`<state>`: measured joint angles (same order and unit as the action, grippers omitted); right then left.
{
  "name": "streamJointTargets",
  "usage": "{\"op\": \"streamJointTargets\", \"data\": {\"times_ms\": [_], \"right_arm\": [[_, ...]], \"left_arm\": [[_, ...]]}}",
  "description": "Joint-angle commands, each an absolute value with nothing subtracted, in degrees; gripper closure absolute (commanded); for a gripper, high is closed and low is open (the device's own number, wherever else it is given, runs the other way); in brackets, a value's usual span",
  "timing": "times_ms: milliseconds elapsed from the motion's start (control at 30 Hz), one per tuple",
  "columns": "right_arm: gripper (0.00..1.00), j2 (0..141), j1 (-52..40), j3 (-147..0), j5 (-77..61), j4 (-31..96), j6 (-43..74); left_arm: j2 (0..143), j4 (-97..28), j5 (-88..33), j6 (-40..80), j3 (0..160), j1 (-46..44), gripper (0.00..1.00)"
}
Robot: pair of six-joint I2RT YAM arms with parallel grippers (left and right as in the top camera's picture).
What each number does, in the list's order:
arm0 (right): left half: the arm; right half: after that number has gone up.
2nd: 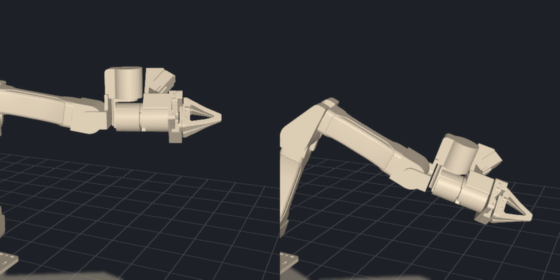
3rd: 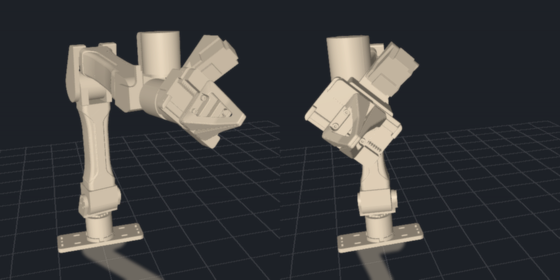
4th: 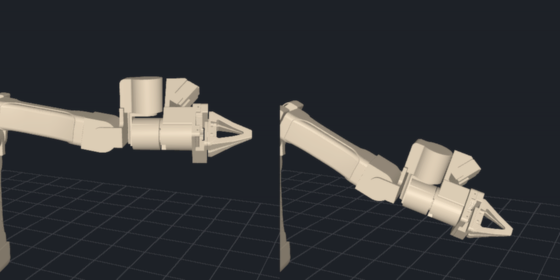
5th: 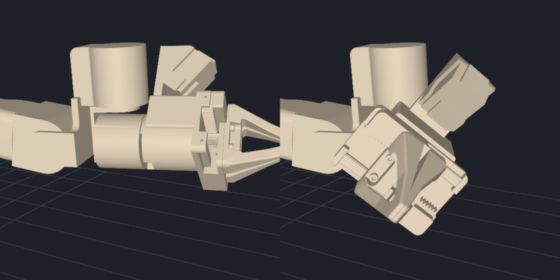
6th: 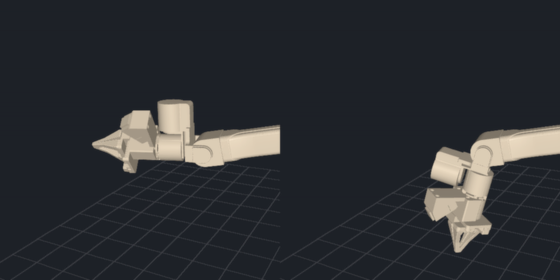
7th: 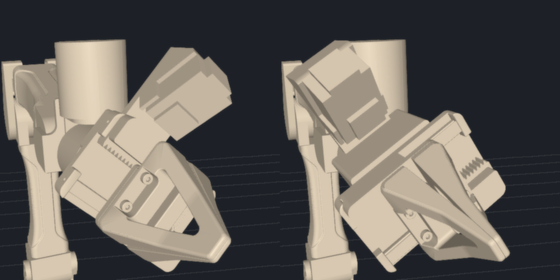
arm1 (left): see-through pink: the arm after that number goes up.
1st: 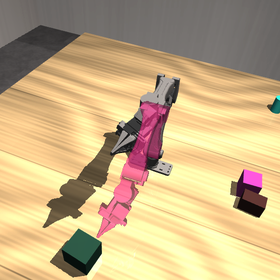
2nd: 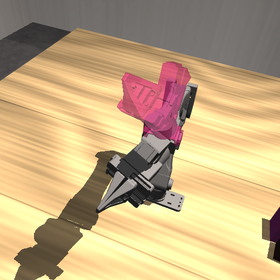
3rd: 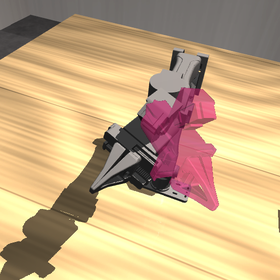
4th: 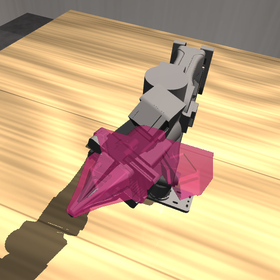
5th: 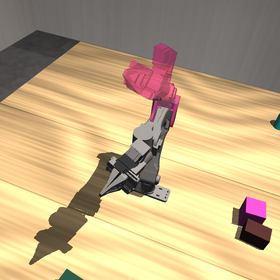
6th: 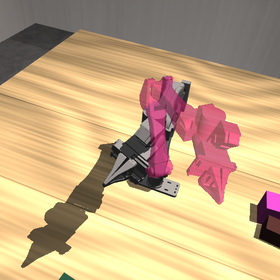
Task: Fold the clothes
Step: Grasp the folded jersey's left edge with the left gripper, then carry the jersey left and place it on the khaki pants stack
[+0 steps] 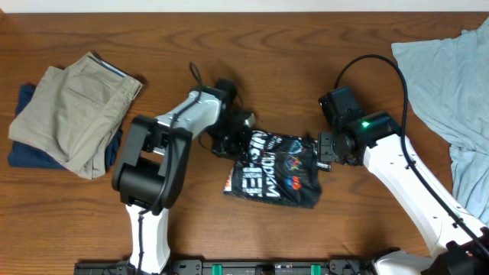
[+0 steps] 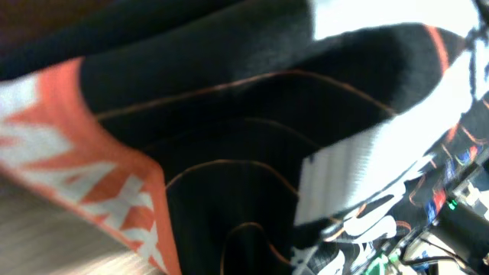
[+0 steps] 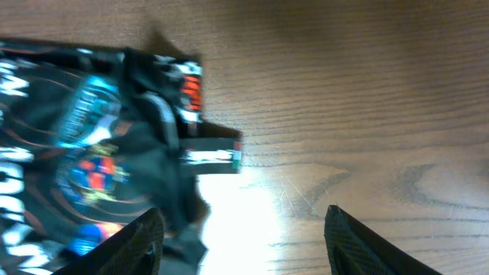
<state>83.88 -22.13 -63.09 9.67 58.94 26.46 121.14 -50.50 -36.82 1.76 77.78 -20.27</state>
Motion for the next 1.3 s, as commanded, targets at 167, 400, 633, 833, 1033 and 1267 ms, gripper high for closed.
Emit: {"op": "streamJointTargets", "data": {"times_ms": [167,400,633,833,1033,1267], "right_arm": [[0.35,83.2,-21.4,-63.0,10.7,59.2,25.6],[0.35,83.2,-21.4,-63.0,10.8,59.2,25.6],[0.35,83.2,-21.4,-63.0,10.8,59.7,25.6],[0.35,83.2,-21.4,-63.0,10.8,59.7,25.6],[0.34,83.2,-21.4,-63.0,11.0,59.6,25.6],[0.34,83.2,-21.4,-63.0,11.2,59.7,25.6]], "left_arm": [[115.1,-51.8,-6.9,5.0,82.0,-9.1,0.94],[106.1,-46.0,9.3,5.0,82.4,-0.7,0.94],[100.3,-33.2,15.7,4.8,82.4,8.3,0.93],[100.0,-26.1,13.6,4.9,82.4,17.0,0.93],[100.7,-22.9,5.8,5.0,82.4,24.3,0.92],[103.6,-22.8,4.9,9.5,82.3,30.6,0.92]]}}
